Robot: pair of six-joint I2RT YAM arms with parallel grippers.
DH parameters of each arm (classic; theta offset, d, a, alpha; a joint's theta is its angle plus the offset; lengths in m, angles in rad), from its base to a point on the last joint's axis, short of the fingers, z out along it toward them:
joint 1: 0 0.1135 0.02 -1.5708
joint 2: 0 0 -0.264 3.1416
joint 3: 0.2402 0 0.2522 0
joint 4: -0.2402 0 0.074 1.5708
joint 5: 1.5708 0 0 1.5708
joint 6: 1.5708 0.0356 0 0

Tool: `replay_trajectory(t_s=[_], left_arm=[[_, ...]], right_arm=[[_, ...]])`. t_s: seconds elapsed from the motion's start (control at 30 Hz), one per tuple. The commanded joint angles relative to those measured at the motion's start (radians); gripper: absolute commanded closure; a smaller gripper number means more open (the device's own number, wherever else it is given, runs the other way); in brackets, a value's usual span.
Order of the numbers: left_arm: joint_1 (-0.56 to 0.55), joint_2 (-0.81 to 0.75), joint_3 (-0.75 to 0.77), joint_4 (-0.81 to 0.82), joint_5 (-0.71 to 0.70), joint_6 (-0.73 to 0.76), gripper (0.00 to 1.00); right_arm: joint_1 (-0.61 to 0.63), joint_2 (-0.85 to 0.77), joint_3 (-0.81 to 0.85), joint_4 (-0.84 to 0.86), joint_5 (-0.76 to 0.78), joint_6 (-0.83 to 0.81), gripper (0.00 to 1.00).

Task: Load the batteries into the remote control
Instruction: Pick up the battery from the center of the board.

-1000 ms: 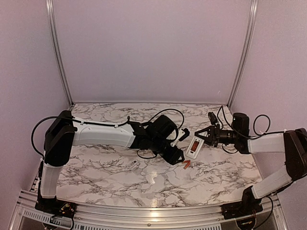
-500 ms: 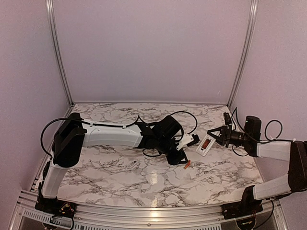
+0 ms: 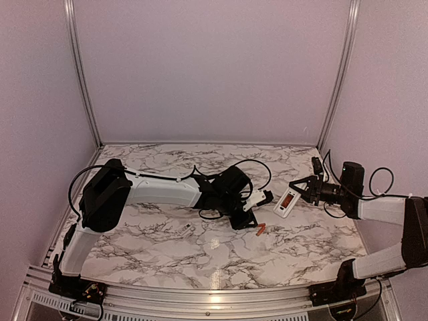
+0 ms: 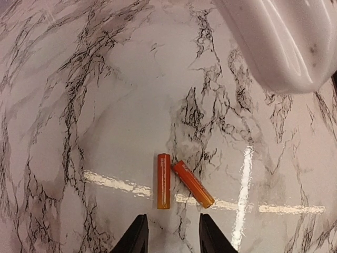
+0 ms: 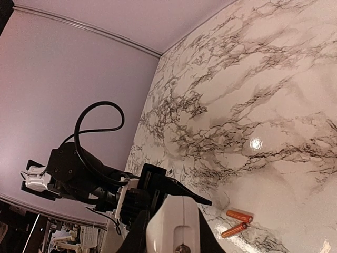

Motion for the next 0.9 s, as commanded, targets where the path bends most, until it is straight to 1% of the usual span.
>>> replay_trajectory(t_s=[0.0,0.37,0.87], left_arm=[[0.011,0.020,-0.017,0.064,0.009,0.032,0.66],[0.011,0.070,0.020,0.047,0.012,0.082,0.65],[0.008,0.142,0.090,0.023,0.010,0.100,0.66]], right_arm=[[-0.009,-0.003,0.007,0.010,-0.013,-0.002,1.00],[-0.009,0.009,0.010,0.021,-0.018,0.006,1.00],[-0.009,0.021,0.008,0.032,-0.023,0.010,1.00]])
